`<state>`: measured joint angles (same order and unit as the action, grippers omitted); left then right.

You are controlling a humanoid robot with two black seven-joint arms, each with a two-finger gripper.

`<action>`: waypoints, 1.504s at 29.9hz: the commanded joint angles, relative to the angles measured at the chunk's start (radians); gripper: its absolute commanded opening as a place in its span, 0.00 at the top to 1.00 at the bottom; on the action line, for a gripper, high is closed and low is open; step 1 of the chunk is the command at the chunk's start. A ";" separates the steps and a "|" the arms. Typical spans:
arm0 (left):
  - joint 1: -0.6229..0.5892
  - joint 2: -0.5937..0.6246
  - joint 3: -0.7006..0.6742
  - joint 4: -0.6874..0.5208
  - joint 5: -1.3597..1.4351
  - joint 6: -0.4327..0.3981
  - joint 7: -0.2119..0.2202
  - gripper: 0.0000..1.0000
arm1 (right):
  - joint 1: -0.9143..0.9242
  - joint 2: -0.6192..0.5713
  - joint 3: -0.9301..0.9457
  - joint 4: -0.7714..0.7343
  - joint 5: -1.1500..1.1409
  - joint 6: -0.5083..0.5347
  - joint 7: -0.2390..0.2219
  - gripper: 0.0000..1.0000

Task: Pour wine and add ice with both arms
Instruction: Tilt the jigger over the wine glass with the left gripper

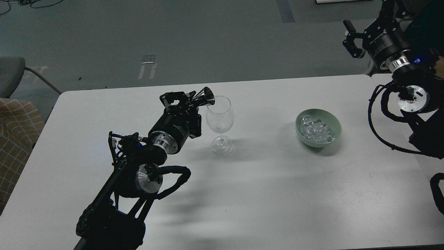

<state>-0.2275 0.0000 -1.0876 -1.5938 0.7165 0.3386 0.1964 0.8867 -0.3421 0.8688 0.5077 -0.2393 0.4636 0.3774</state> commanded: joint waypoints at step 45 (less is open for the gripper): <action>-0.010 0.000 0.028 0.017 0.176 -0.007 -0.012 0.94 | -0.002 0.002 0.001 0.000 0.000 0.000 0.002 0.00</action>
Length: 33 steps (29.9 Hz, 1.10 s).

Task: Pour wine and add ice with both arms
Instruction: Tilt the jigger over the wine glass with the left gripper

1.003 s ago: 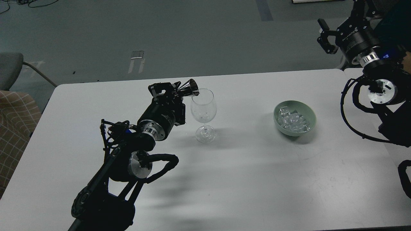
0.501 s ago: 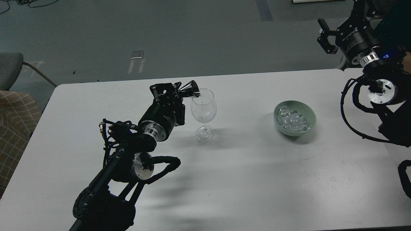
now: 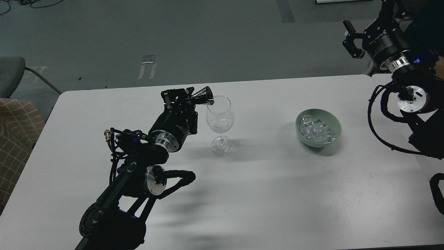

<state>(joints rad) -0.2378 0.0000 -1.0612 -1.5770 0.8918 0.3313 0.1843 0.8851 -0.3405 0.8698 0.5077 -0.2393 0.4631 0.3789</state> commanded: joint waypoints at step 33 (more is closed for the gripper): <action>0.000 0.000 0.044 0.002 0.153 -0.003 -0.003 0.93 | -0.002 0.000 0.000 0.002 0.000 0.000 0.000 0.00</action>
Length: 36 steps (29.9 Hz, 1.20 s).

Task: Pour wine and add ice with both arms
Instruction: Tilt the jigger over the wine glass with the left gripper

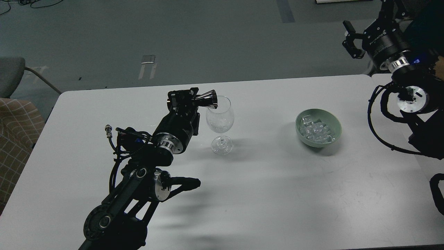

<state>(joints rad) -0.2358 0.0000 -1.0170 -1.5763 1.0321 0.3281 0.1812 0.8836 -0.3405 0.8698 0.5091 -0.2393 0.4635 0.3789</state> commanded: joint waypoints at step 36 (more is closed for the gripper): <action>-0.042 0.000 0.014 0.024 0.210 -0.001 -0.009 0.92 | 0.000 -0.002 0.000 -0.001 0.000 0.000 0.000 0.00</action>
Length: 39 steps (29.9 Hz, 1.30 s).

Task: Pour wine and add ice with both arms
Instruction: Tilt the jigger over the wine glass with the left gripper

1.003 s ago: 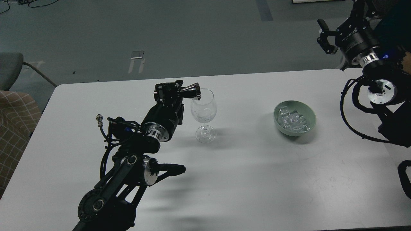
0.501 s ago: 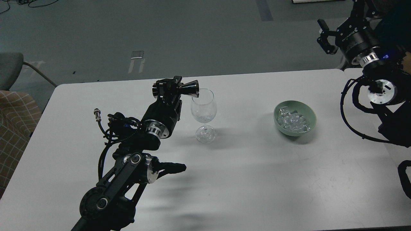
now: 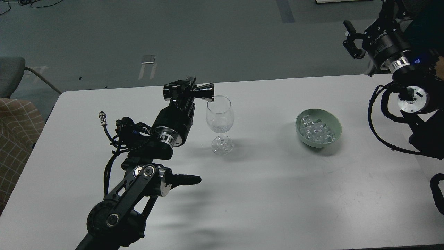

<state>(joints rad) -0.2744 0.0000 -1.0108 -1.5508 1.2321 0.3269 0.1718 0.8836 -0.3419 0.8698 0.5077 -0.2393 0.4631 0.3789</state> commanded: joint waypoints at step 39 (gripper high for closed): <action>-0.012 0.072 0.100 0.000 0.305 0.000 0.006 0.91 | -0.011 0.004 0.000 0.000 0.000 0.000 0.000 0.00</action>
<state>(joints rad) -0.2867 0.0719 -0.9117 -1.5508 1.5350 0.3268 0.1772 0.8774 -0.3394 0.8687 0.5077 -0.2393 0.4633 0.3789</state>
